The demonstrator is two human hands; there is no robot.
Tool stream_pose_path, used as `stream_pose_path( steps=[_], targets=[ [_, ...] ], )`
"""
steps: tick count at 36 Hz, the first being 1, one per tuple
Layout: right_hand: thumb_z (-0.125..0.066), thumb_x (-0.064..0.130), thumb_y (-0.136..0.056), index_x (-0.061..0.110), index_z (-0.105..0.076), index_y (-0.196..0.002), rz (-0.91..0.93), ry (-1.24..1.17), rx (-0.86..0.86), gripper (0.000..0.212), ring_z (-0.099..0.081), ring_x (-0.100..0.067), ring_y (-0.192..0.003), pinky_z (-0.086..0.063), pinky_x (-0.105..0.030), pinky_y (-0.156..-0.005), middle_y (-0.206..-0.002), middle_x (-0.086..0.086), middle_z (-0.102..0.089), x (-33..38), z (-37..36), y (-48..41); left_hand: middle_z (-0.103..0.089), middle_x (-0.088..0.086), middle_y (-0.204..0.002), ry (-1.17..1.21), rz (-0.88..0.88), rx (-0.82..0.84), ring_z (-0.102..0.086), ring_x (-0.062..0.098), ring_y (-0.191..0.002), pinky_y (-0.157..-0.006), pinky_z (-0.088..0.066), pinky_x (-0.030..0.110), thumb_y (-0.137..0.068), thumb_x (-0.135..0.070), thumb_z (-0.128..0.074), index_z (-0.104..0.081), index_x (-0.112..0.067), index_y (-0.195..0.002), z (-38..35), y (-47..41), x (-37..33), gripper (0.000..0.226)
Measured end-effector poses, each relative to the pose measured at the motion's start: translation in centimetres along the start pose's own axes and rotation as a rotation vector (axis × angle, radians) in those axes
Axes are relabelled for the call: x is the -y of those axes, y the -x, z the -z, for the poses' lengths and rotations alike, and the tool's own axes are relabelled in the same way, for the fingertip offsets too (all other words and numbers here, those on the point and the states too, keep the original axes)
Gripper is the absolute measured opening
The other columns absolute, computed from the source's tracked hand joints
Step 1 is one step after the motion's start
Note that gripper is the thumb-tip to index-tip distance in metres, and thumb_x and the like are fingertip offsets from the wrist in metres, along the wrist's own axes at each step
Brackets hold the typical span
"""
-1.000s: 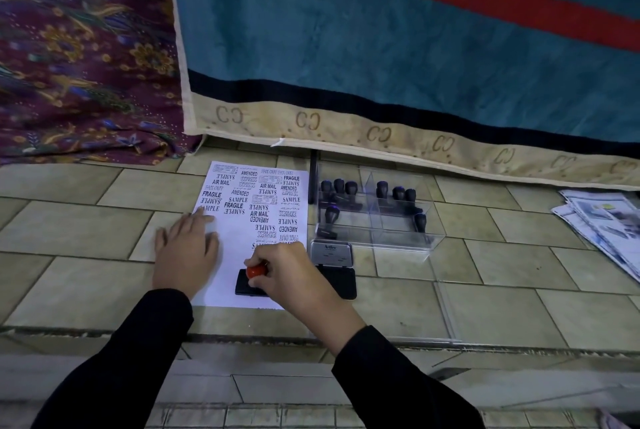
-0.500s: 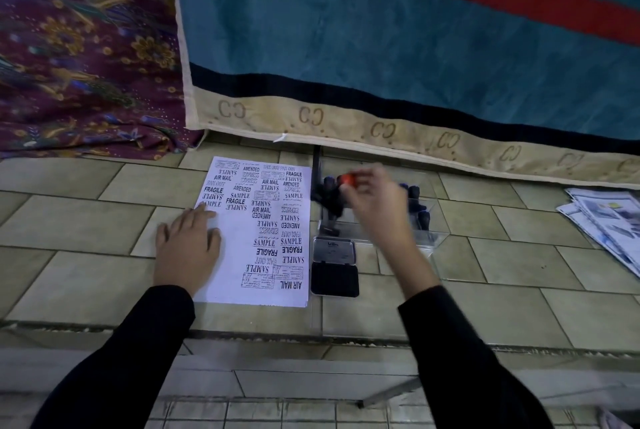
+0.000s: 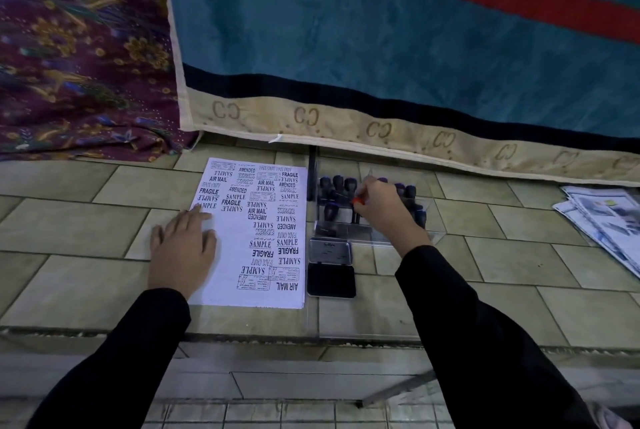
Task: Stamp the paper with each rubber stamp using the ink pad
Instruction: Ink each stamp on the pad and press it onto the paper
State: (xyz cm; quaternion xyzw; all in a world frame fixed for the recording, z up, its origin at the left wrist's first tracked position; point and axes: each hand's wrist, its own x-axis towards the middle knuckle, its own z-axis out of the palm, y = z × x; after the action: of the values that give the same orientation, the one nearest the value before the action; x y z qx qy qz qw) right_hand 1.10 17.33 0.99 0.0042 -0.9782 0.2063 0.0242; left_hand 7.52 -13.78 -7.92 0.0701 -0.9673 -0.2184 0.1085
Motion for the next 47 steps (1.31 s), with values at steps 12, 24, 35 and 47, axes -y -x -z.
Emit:
stream_pose_path(
  steps=[12,24,35,47],
  targets=[
    [-0.048,0.002,-0.091,-0.001,-0.064,-0.104,-0.078,0.101,0.180,0.020,-0.058,-0.034,-0.107,-0.051,-0.038,-0.089,-0.108,-0.021,-0.065,1.0,-0.2,-0.2,-0.044,-0.002,-0.146,0.024,-0.014,0.005,-0.040,0.022,-0.134,-0.113,-0.016,0.047,-0.093,-0.018,-0.047,-0.055,-0.027,-0.119,0.5,0.4,-0.3,0.029],
    [-0.049,-0.003,-0.087,-0.003,-0.063,-0.094,-0.270,0.187,-0.106,0.015,-0.063,-0.037,-0.089,-0.043,-0.032,-0.064,-0.096,-0.024,-0.065,-4.9,4.1,0.2,-0.035,-0.004,-0.151,0.009,-0.024,0.093,-0.031,0.021,-0.138,-0.115,-0.011,0.048,-0.090,-0.035,-0.056,-0.049,-0.030,-0.124,0.5,0.1,0.3,0.035],
    [-0.055,-0.001,-0.086,0.000,-0.059,-0.106,-0.329,0.358,0.025,0.020,-0.062,-0.034,-0.102,-0.050,-0.034,-0.076,-0.109,-0.020,-0.063,-6.6,2.8,-0.8,-0.026,-0.007,-0.154,-0.020,-0.046,0.159,-0.024,0.018,-0.142,-0.116,-0.011,0.051,-0.091,-0.046,-0.051,-0.043,-0.033,-0.130,0.4,-0.4,1.1,0.042],
    [-0.064,0.013,-0.083,0.005,-0.055,-0.111,-0.302,0.355,0.048,0.030,-0.064,-0.030,-0.096,-0.045,-0.028,-0.065,-0.108,-0.015,-0.062,-6.4,1.5,-0.9,-0.030,0.001,-0.140,0.030,-0.058,0.131,-0.039,0.026,-0.129,-0.114,-0.014,0.048,-0.084,-0.045,-0.063,-0.051,-0.032,-0.119,0.7,-1.0,1.5,0.040]
  ],
)
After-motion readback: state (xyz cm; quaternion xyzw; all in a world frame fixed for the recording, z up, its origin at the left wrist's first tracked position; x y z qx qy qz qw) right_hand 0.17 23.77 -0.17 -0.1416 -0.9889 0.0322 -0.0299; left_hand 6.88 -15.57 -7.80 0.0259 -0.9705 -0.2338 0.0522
